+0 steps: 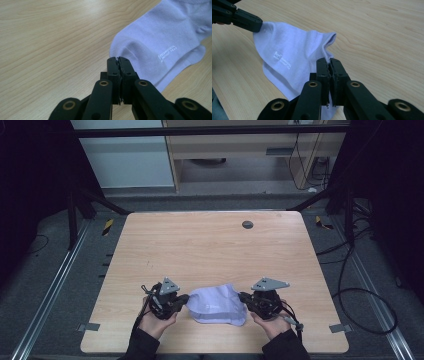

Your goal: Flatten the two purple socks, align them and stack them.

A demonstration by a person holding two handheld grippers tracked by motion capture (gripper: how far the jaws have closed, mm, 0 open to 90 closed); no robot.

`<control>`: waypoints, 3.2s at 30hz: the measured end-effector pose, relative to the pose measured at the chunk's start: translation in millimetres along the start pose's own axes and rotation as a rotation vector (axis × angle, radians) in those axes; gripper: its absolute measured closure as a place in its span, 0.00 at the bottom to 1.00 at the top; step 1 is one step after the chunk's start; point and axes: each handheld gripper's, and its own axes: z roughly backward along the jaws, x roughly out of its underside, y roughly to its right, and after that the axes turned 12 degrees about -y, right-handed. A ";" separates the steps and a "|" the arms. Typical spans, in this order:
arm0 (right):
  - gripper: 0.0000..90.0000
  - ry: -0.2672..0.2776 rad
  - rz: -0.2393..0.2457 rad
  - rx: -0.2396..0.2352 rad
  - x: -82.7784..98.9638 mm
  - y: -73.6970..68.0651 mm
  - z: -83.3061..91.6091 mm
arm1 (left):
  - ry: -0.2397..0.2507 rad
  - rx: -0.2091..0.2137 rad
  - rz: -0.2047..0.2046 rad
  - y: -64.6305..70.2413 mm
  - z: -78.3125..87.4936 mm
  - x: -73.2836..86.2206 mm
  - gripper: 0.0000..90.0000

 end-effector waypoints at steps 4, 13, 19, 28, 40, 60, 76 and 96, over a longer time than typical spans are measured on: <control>0.97 -0.003 -0.009 0.002 6.4 1.5 3.5 | -0.012 0.002 -0.016 3.5 -3.1 0.8 0.97; 0.97 -0.020 -0.013 0.004 17.9 1.5 6.0 | -0.035 0.013 -0.034 10.7 -10.8 1.9 0.97; 0.97 -0.033 -0.020 0.001 22.1 1.5 5.1 | -0.049 0.018 -0.038 11.9 -14.3 3.1 0.97; 0.97 -0.064 -0.016 -0.005 25.0 0.0 -2.4 | -0.073 0.014 -0.043 11.4 -19.7 5.5 0.97; 0.97 -0.090 -0.019 -0.006 26.1 0.6 -14.9 | -0.092 0.006 -0.036 6.8 -23.0 8.1 0.97; 0.84 -0.132 -0.002 0.032 32.4 4.9 -28.1 | -0.074 -0.013 -0.034 4.0 -25.5 10.8 0.81; 1.00 -0.121 0.041 -0.012 30.7 -3.5 -41.6 | -0.064 0.007 -0.088 26.1 -43.7 5.7 0.89; 0.73 0.008 -0.042 0.064 35.2 31.3 -18.2 | 0.061 -0.027 -0.028 1.1 -10.7 9.1 0.66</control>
